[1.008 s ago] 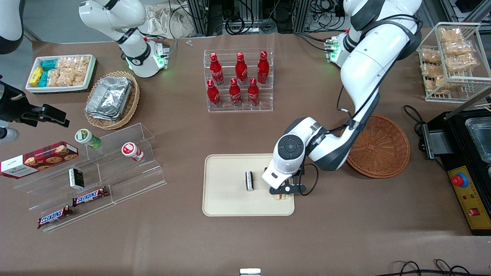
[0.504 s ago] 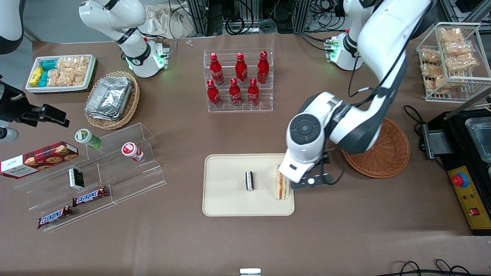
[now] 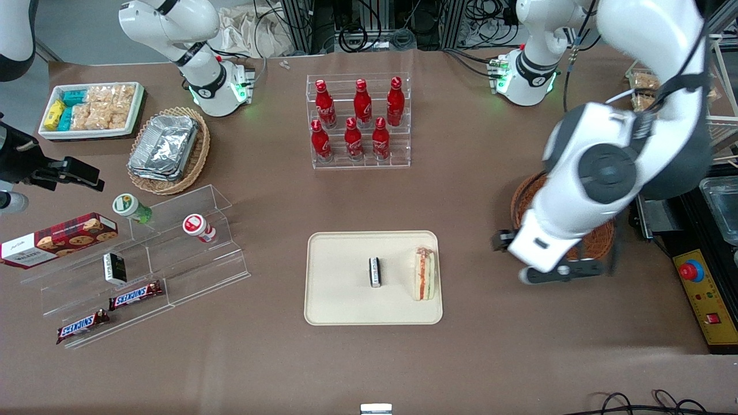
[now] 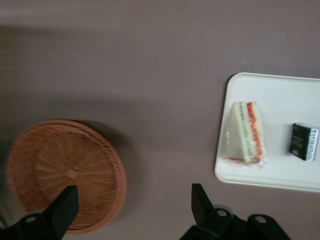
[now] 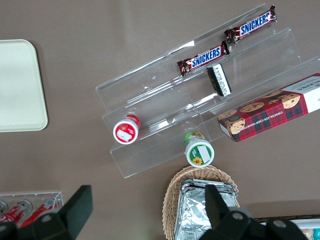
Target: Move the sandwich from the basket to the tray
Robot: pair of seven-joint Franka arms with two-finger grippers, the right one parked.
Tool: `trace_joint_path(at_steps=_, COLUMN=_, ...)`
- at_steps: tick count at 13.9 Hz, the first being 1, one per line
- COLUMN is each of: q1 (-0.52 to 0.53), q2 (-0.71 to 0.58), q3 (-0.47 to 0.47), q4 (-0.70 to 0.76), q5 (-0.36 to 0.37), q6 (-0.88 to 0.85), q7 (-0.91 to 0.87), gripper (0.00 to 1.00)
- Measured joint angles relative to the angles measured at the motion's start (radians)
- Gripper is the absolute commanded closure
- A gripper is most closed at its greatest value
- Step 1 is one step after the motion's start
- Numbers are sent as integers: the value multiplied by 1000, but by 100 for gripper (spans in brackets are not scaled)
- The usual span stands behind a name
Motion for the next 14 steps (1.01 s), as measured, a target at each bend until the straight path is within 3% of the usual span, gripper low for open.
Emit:
trace_joint_path(at_steps=4, q1=1, q2=-178, q3=153, q4=-157, q5=-61, q6=-6, q7=243, gripper=0)
trace_joint_path(at_steps=8, q1=4, q2=-262, q3=286, q4=-271, q5=-96, q6=3, q7=450, gripper=0)
trace_joint_path(at_steps=14, q1=0, q2=-276, q3=324, q4=-299, q5=-100, q6=10, q7=534, gripper=0)
